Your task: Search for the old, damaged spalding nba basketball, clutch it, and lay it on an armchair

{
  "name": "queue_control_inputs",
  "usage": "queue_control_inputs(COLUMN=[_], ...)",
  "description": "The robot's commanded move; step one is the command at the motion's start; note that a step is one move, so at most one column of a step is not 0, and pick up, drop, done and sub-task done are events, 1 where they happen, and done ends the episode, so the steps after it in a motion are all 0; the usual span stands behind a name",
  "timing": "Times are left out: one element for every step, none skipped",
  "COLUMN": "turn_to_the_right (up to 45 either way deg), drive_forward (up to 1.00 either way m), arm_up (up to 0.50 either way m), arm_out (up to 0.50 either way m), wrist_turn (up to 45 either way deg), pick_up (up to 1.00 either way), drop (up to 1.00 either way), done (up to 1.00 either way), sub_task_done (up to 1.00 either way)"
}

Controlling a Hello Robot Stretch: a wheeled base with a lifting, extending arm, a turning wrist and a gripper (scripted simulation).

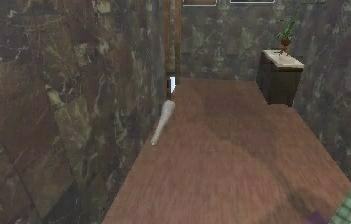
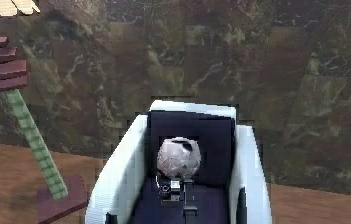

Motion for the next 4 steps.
queue_control_inputs(turn_to_the_right=[0.0, 0.0, 0.0, 0.0], drive_forward=[0.0, 0.0, 0.0, 0.0], arm_up=[0.0, 0.1, 0.0, 0.0], arm_out=[0.0, 0.0, -0.08, 0.0], wrist_turn=[0.0, 0.0, 0.0, 0.0], pick_up=[0.0, 0.0, 0.0, 0.0], drop=[1.0, 0.0, 0.0, 0.0], done=[0.0, 0.0, 0.0, 1.0], sub_task_done=[0.0, 0.0, 0.0, 0.0])
